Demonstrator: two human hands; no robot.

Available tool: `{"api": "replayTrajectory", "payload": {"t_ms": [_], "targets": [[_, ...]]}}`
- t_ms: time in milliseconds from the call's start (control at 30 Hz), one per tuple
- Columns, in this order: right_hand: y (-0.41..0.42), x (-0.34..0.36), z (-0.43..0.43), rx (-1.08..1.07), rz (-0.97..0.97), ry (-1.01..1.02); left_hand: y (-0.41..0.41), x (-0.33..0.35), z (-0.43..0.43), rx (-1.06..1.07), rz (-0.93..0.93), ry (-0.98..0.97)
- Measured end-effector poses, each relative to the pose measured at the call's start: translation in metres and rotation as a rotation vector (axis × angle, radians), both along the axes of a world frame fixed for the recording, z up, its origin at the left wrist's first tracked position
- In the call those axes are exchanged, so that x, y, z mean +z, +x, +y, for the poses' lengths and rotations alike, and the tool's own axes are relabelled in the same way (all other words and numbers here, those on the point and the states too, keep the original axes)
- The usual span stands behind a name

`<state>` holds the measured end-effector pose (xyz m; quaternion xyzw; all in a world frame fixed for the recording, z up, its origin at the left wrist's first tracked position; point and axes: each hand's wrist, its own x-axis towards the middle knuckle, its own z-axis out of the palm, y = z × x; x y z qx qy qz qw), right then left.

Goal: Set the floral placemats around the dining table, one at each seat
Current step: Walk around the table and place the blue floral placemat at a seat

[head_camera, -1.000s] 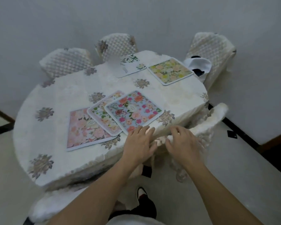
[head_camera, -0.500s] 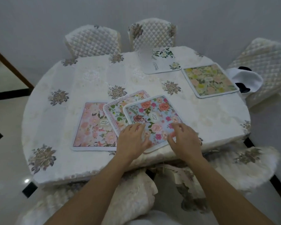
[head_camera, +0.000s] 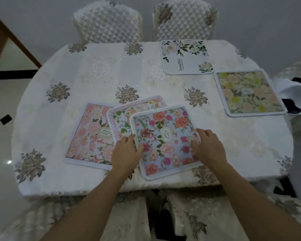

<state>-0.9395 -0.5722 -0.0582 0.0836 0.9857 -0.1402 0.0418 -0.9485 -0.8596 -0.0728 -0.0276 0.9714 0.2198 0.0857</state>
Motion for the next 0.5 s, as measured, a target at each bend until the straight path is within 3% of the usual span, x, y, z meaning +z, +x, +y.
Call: {"api": "replayTrajectory", "payload": {"t_ms": [233,400,500], "targets": [[-0.04,-0.047,0.034,-0.104,-0.14,-0.116,-0.012,-0.03,0.022,0.222,-0.08,0.103],[-0.052,-0.064,0.035,-0.108,-0.059,-0.159,-0.017,-0.036,0.033,0.362,-0.102,0.197],[-0.059,-0.066,0.032,-0.219,-0.087,-0.286,-0.022,-0.04,0.037,0.473,-0.12,0.294]]}}
